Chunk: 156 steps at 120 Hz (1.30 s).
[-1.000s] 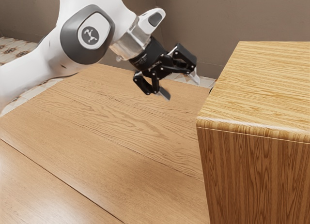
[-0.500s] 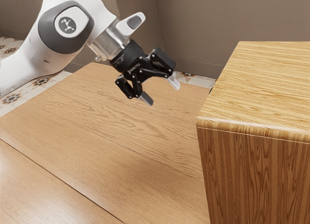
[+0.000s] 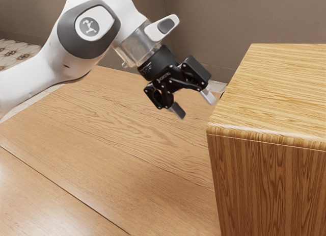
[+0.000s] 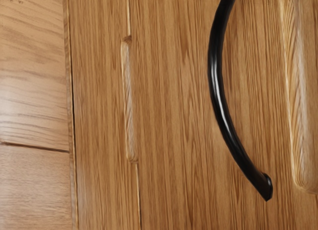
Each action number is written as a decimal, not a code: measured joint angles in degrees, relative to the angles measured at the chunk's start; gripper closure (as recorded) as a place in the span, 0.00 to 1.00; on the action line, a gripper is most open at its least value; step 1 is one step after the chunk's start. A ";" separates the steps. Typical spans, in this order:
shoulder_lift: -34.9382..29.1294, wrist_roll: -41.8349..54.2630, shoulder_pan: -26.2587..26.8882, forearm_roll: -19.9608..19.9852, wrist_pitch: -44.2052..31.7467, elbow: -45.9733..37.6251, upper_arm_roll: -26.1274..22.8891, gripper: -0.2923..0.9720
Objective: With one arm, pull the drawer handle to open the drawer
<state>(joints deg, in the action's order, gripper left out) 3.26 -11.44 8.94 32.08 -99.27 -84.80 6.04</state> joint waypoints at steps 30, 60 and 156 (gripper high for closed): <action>1.81 1.15 -1.93 0.98 -0.67 0.47 0.01 0.23; 2.78 1.93 -2.38 1.15 -1.51 1.55 0.10 0.23; 8.48 3.09 -2.34 1.27 -2.74 7.80 -0.48 0.23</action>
<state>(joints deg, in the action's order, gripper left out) 11.75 -8.35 6.60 33.35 -102.01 -76.99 5.56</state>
